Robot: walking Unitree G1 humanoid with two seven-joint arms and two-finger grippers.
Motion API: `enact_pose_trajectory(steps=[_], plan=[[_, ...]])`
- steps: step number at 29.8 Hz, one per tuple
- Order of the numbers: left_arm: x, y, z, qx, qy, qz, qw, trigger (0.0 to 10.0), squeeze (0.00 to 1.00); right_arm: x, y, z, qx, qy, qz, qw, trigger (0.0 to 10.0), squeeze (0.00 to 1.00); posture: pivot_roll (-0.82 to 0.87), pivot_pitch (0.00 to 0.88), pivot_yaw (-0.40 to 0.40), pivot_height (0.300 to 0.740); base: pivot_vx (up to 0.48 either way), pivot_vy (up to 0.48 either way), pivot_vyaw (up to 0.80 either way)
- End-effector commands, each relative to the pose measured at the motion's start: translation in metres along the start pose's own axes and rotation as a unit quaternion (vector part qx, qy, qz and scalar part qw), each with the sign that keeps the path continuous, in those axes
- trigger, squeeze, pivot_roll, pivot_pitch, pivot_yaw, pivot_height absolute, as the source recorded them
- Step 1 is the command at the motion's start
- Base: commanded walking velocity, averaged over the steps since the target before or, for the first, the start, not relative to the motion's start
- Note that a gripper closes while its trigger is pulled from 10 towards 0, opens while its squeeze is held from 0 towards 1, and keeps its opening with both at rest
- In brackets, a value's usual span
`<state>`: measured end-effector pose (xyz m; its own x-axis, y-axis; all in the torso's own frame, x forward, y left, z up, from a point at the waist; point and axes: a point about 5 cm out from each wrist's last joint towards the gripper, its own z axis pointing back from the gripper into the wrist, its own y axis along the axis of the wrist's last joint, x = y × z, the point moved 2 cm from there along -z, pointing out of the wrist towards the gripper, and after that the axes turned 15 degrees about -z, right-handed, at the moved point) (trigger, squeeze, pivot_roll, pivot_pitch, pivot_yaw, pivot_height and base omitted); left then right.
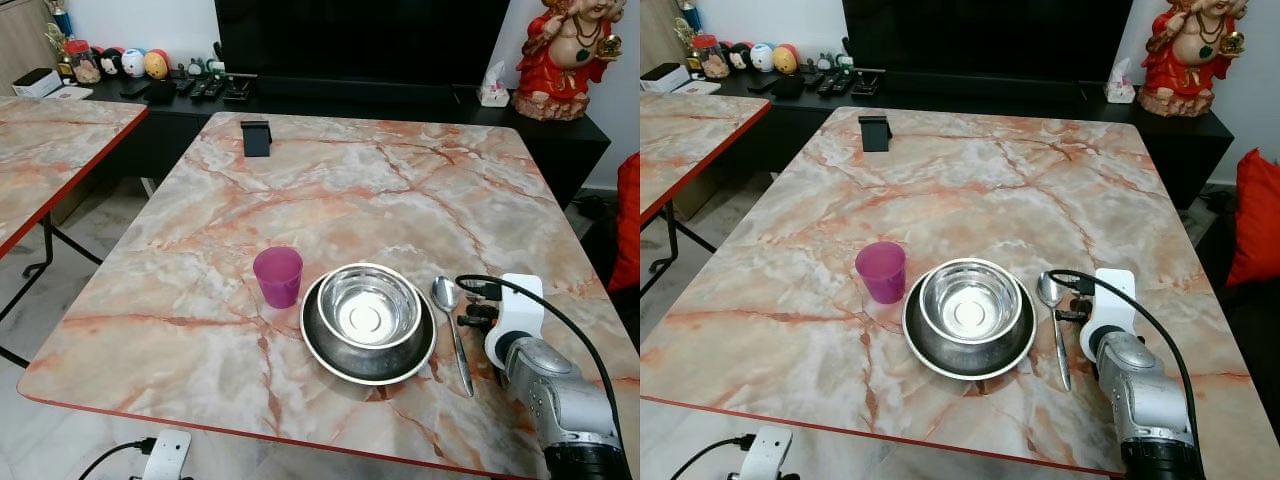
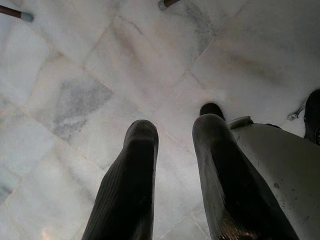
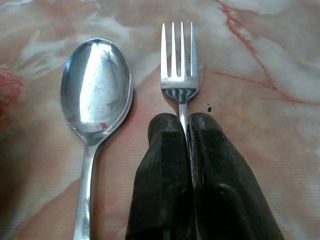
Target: Setting the table
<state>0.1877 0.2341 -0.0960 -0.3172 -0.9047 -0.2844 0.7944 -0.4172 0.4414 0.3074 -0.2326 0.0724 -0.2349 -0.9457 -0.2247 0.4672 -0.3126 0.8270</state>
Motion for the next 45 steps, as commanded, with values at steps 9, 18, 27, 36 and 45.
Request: enact_pose_trajectory(steps=[9,18,27,36,45], plan=[[-0.002,-0.003,0.001,-0.005,-0.002,-0.009,1.0,10.0,0.0,-0.001,0.0,-0.001,0.0,0.0,0.0,1.0,10.0,0.59,-0.04,0.0,0.004,0.731,0.0,0.0,0.0],[-0.002,-0.003,0.001,-0.005,-0.002,-0.008,1.0,10.0,0.0,0.0,-0.001,-0.001,-0.001,-0.001,0.001,1.0,10.0,0.49,-0.04,0.0,0.0,0.731,0.0,0.0,0.0],[-0.002,-0.002,0.0,-0.004,-0.002,-0.005,1.0,10.0,0.0,0.003,0.009,0.0,0.026,-0.014,0.002,1.0,10.0,0.0,-0.04,0.0,0.001,0.731,0.0,0.0,0.0],[-0.002,-0.002,0.0,-0.004,-0.002,-0.005,1.0,10.0,0.0,0.002,0.028,0.004,0.081,-0.019,-0.009,0.996,10.0,0.0,-0.04,0.0,0.005,0.731,0.0,0.0,0.0],[-0.004,-0.002,0.001,-0.004,0.0,-0.006,1.0,10.0,0.0,-0.001,0.058,0.015,0.218,-0.024,0.042,0.975,10.0,0.0,-0.04,0.0,0.011,0.731,0.0,0.0,0.0]])
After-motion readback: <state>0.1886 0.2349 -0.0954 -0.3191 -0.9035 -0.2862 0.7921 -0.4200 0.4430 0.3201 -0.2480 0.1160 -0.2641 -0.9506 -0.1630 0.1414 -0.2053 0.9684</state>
